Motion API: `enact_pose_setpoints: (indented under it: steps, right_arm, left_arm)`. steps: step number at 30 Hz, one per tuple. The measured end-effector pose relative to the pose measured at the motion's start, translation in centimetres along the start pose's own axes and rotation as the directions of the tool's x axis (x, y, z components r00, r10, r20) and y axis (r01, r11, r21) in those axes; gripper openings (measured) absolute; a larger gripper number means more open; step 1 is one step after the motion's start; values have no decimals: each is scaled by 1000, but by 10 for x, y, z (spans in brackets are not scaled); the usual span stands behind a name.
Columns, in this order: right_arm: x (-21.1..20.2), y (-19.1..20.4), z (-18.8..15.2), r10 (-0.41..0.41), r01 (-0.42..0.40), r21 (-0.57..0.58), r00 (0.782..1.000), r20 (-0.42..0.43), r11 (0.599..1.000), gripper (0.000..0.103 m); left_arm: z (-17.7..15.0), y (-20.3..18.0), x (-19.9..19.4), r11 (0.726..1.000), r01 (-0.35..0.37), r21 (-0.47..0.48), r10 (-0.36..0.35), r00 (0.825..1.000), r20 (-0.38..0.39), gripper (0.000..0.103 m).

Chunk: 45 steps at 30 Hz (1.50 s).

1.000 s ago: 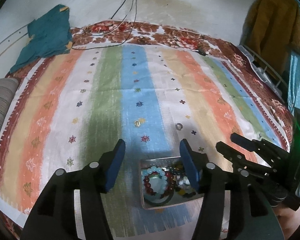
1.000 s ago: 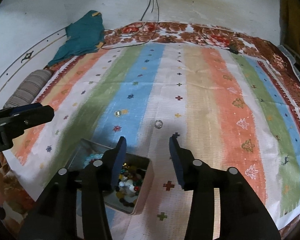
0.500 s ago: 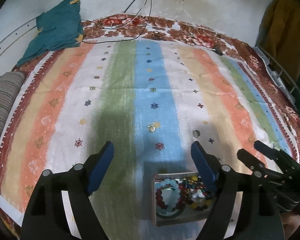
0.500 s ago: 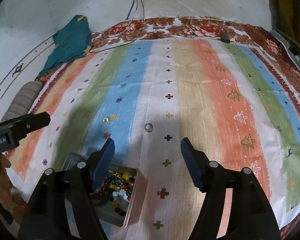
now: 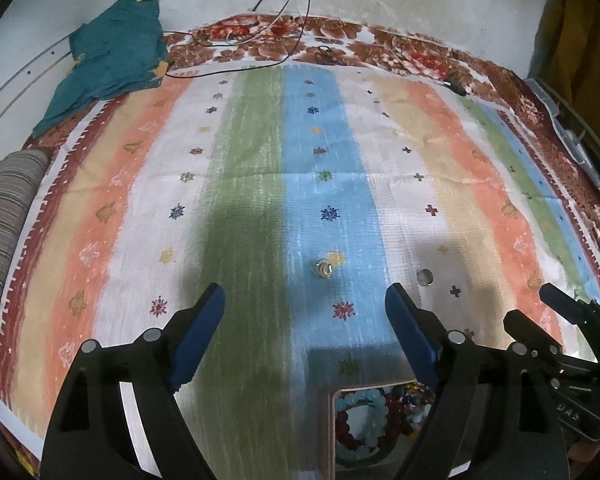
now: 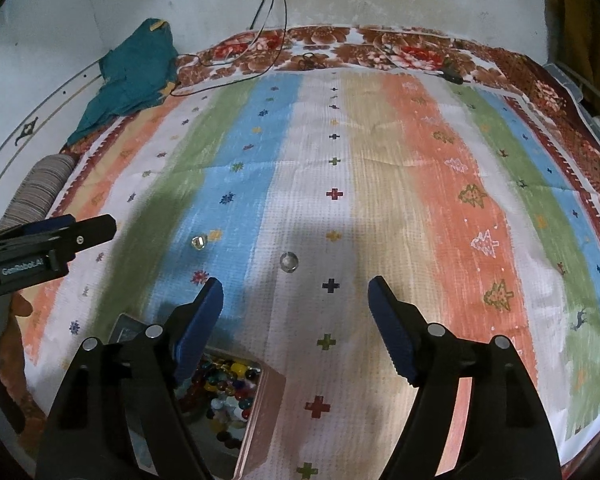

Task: Organize jewelry
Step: 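Move the open left tool to the gold ring while the right tool approaches the silver ring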

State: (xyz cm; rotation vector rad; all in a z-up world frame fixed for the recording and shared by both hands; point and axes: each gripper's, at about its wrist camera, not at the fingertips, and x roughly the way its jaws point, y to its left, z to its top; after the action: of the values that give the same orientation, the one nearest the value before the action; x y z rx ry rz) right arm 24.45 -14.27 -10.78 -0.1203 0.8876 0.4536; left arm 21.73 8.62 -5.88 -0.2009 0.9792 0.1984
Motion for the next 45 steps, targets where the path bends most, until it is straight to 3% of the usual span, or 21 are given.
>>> enact_pose_setpoints:
  steps: [15,45]
  right_arm:
    - [29,-7,13,21,-20,21,997,-69,1000,75]
    - [94,7,20,-17,-2,-89,978,-208,996,75]
  left_arm:
    - [11,-7,31,999,31,-11,-31,998,-63,81]
    - [27,-13,102,998,60,31,-52,974,-222,78]
